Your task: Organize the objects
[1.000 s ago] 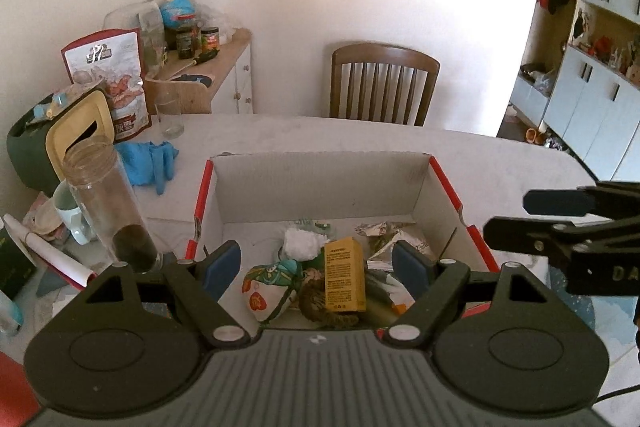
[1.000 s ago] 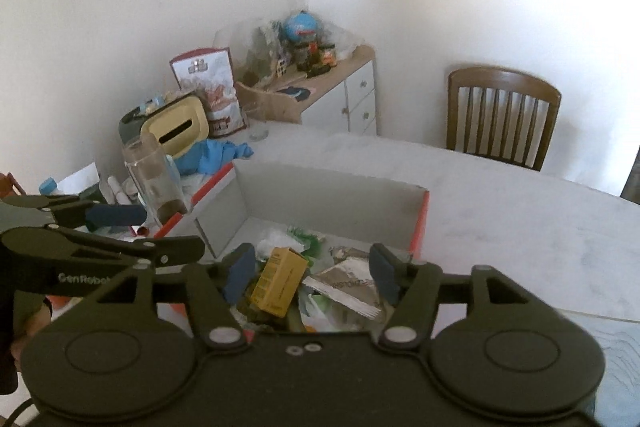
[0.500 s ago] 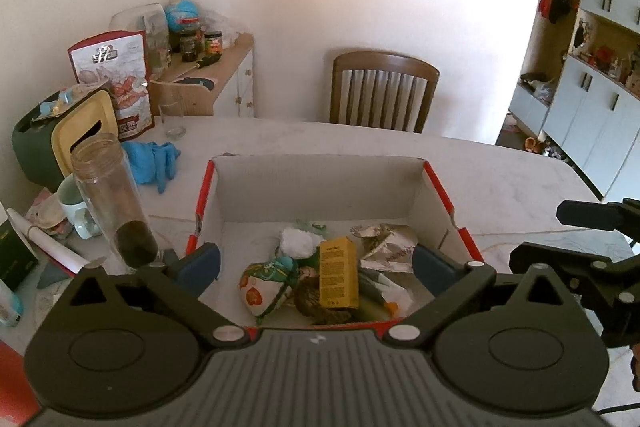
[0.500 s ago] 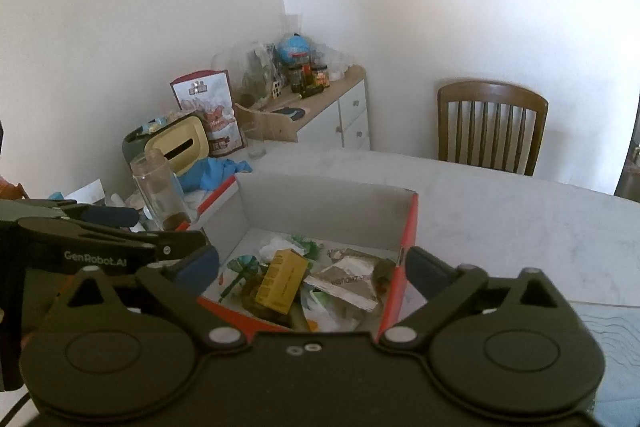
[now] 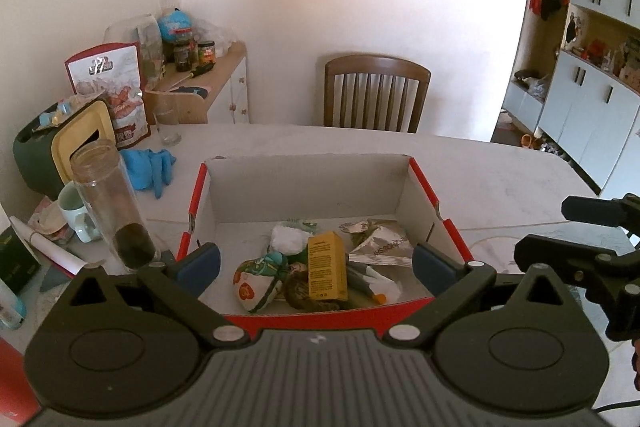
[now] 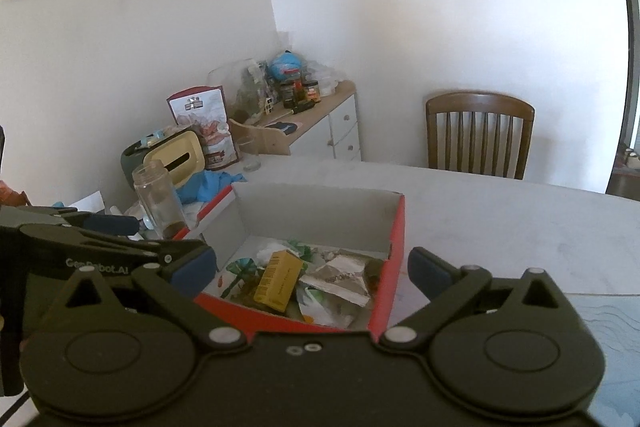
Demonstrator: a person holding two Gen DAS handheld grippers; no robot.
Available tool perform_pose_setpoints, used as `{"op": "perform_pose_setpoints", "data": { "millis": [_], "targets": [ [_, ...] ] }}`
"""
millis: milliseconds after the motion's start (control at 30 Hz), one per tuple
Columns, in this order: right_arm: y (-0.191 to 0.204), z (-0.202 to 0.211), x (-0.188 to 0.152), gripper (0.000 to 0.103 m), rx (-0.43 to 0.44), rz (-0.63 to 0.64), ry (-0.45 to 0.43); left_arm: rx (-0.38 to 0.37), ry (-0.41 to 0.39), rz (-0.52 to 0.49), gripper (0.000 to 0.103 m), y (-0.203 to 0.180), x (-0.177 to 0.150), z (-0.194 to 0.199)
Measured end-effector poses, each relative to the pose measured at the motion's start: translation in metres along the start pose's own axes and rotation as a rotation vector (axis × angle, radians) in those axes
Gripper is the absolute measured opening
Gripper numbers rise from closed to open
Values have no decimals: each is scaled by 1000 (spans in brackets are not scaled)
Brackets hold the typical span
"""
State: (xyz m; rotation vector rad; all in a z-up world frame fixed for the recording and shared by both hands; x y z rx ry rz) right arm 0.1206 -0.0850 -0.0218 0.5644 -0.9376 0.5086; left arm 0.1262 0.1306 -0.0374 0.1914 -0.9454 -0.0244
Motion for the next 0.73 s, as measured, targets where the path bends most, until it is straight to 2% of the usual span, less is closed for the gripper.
{"op": "perform_pose_setpoints", "data": {
  "millis": [733],
  "targets": [
    [1,5,-9,102,-23,0,16,39,2,13,103,-1,-1,-4]
  ]
}}
Point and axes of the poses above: each gripper's, at about its wrist camera, not at the fingertips, and z roughly against the way its jaws point, y to its left, x to its top, the point moved 8 cm from there along -z, roughly the way its jaws point, and after that the axes turned 6 degrees about x, right-handed, at the moved point
